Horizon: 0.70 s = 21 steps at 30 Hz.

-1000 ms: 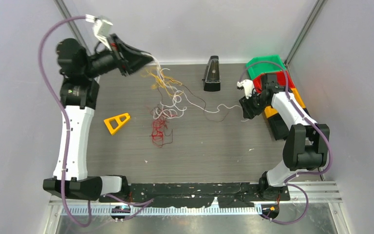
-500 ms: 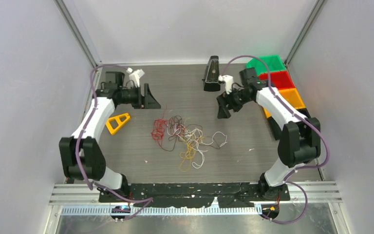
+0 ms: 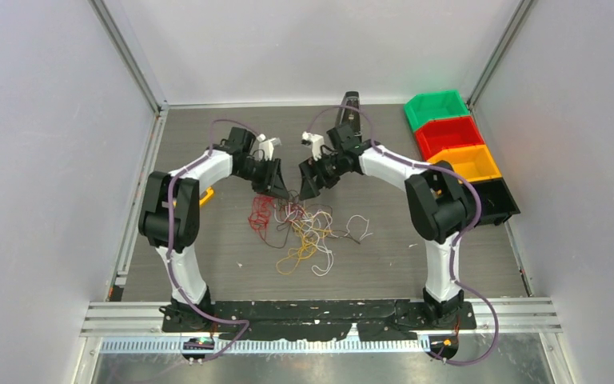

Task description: Untangle the cables

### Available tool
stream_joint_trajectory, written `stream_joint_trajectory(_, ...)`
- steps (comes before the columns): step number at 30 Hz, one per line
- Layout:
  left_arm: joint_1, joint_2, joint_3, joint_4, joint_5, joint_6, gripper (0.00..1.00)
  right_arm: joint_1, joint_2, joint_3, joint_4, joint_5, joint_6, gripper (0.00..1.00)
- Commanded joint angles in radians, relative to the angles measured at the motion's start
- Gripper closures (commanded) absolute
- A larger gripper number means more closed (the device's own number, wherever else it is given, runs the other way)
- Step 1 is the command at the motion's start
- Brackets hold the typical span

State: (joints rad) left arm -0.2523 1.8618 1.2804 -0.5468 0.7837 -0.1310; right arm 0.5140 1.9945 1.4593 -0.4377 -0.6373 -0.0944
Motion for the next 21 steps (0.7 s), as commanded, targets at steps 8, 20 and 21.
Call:
stream_joint_trajectory(8,0.013,-0.045,-0.071,0.151,0.022,-0.073,1.00,0.107,0.143,0.018,0.265,0.022,0.170,0.26)
stream_joint_trajectory(20,0.307,-0.483,-0.019,0.080,0.151,-0.058,1.00,-0.060,-0.189,-0.221,-0.010,0.213,-0.111,0.88)
stream_joint_trajectory(21,0.326,-0.502,0.004,0.069,0.152,-0.059,1.00,-0.076,-0.201,-0.229,-0.029,0.216,-0.127,0.90)
